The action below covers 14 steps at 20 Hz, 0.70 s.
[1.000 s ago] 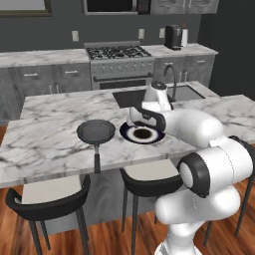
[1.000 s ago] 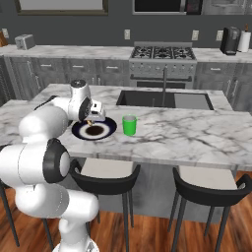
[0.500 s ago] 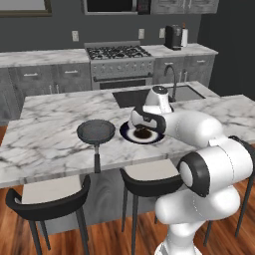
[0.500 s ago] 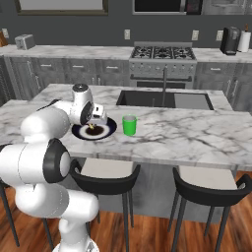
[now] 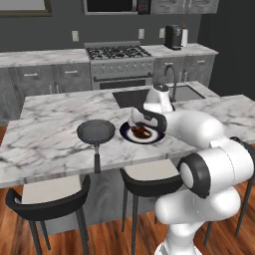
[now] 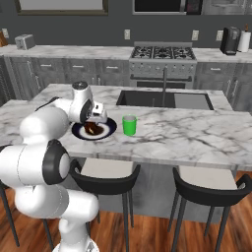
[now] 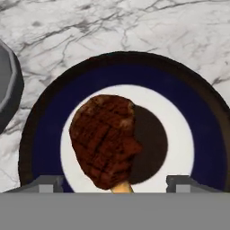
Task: Pick up the pan with the steak in it and place it on the dining table. Then place the steak on the plate.
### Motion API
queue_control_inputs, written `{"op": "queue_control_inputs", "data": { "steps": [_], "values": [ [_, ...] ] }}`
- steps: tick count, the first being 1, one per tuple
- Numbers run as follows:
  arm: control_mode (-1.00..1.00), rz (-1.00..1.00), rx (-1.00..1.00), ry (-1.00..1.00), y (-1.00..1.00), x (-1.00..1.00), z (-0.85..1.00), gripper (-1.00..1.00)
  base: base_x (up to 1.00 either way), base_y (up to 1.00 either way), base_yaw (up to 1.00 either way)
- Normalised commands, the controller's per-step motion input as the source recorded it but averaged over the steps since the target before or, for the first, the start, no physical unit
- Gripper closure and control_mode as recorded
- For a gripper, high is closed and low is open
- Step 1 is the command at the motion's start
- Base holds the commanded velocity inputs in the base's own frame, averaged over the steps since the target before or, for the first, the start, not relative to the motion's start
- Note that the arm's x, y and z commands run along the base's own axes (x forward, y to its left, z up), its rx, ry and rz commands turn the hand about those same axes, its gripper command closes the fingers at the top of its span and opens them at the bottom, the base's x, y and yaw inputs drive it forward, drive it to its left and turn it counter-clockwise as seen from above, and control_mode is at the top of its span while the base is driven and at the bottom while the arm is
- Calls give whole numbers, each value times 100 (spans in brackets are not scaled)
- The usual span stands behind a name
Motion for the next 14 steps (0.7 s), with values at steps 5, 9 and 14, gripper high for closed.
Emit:
{"op": "queue_control_inputs", "data": {
  "steps": [5,9,14],
  "values": [
    [-100,-3,3,0,-2,-4,49,-100,0,0,0],
    [-100,0,5,-1,-12,-49,66,-100,0,0,0],
    [-100,0,2,-18,-18,-79,30,-100,0,0,0]
  ]
}}
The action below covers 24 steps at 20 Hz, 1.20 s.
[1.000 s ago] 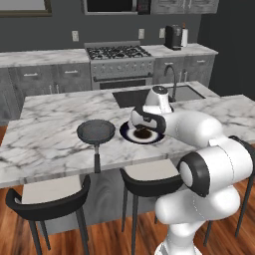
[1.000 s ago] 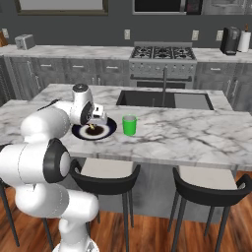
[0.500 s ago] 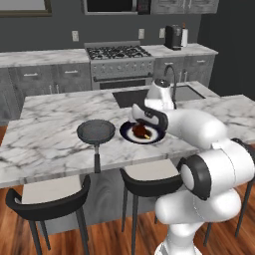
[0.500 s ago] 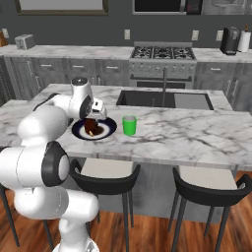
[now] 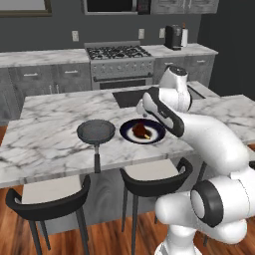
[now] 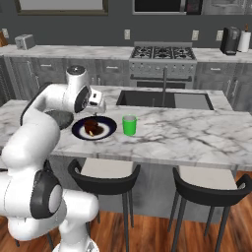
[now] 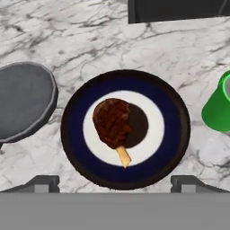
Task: Pick up the pan with the steak in it and place it on the dining table. Then place the steak on the plate.
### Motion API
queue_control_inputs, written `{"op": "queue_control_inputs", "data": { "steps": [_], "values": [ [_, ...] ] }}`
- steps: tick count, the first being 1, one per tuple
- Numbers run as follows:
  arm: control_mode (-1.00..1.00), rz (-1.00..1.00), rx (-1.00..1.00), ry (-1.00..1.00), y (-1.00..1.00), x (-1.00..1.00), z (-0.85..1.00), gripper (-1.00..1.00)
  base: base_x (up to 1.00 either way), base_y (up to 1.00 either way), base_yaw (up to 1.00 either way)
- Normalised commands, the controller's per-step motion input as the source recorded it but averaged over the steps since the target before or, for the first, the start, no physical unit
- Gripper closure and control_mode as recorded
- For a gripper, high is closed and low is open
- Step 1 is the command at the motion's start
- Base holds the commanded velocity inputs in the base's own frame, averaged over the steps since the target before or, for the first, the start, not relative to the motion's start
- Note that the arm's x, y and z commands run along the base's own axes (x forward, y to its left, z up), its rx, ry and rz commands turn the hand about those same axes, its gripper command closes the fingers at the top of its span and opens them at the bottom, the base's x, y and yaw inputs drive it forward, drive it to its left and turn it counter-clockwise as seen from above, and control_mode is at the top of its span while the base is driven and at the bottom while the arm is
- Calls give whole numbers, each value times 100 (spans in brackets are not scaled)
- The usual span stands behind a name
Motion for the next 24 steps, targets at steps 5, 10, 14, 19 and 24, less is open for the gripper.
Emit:
{"op": "queue_control_inputs", "data": {
  "steps": [5,10,14,19,24],
  "values": [
    [-100,0,0,-48,-3,-58,24,-100,0,0,0],
    [-100,0,3,-16,-3,-27,9,-100,0,0,0],
    [-100,1,0,-44,5,-64,20,-100,0,0,0],
    [-100,0,-3,-48,23,-62,35,-100,0,0,0],
    [-100,-1,-3,-49,18,-59,29,-100,0,0,0]
  ]
}}
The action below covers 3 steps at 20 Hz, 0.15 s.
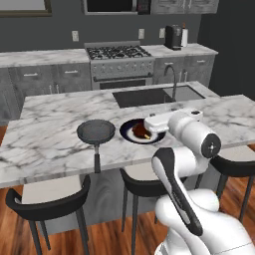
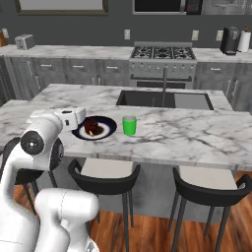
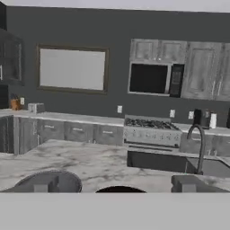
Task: Pick up the pan with the steak in it and place it on the dining table. Then place the steak on the plate.
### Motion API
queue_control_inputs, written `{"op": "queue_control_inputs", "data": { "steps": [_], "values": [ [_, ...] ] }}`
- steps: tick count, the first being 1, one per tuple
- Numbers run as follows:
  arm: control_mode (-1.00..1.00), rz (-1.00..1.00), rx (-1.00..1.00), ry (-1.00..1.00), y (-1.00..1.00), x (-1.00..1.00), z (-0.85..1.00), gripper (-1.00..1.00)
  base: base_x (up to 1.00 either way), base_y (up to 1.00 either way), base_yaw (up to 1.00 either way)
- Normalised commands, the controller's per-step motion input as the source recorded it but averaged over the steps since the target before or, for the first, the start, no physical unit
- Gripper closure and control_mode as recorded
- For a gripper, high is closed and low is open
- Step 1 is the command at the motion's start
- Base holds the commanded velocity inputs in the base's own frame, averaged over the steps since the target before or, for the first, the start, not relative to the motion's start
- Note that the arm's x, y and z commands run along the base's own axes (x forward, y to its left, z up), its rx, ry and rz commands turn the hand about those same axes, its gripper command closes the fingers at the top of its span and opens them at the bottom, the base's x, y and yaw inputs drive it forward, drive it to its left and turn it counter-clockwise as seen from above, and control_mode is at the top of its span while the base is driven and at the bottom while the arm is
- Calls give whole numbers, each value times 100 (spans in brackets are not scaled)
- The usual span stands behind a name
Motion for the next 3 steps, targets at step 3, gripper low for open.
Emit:
{"op": "queue_control_inputs", "data": {
  "steps": [3],
  "values": [
    [-100,-6,-1,-50,6,-48,17,-100,0,0,0]
  ]
}}
